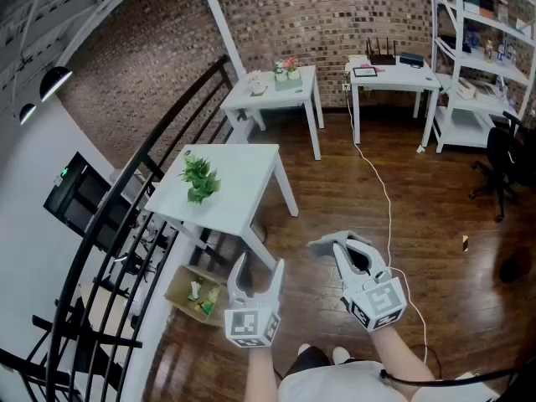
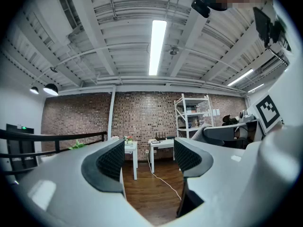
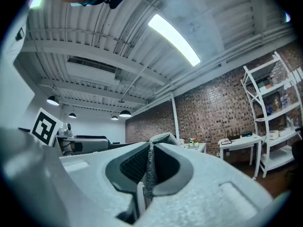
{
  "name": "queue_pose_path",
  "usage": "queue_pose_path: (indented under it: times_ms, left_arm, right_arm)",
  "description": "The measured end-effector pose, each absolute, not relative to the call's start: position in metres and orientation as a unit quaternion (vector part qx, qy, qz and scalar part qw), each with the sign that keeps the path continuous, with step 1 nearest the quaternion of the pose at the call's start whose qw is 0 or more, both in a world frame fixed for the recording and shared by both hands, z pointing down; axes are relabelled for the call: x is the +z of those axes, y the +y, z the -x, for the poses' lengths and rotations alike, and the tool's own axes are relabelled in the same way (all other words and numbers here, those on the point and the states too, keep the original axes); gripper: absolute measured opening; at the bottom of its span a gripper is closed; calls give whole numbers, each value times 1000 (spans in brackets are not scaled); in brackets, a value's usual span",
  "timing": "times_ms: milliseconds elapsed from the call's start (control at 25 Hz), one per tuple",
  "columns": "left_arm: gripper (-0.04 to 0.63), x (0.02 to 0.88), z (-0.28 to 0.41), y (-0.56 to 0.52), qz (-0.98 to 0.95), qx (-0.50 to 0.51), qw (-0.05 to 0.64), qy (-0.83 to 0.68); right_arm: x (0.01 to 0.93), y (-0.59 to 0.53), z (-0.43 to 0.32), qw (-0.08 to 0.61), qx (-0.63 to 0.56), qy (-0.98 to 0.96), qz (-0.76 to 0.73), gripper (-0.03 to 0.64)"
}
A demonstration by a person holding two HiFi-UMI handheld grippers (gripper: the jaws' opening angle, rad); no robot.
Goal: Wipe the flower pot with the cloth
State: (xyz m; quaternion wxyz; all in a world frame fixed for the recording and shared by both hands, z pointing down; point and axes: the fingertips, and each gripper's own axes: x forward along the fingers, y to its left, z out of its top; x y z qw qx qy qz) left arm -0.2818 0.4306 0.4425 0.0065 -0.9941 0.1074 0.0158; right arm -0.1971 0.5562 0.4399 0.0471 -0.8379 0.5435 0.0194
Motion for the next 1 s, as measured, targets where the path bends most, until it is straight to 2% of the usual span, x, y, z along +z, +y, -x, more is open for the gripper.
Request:
queue_pose_path:
  times_ms: [360,680,1000]
  left_arm:
    - [320,462,170,413,998,18,3,56]
    - [313,454,58,336,999,30,10,13]
    - [305,455,2,261,999,32,-2,21]
  right_arm:
    - [463,540,105,32,12,509,860,-2]
    - [439,445,13,5,25,495,868,-2]
    - [438,365,-51,-16,21,501,865,-2]
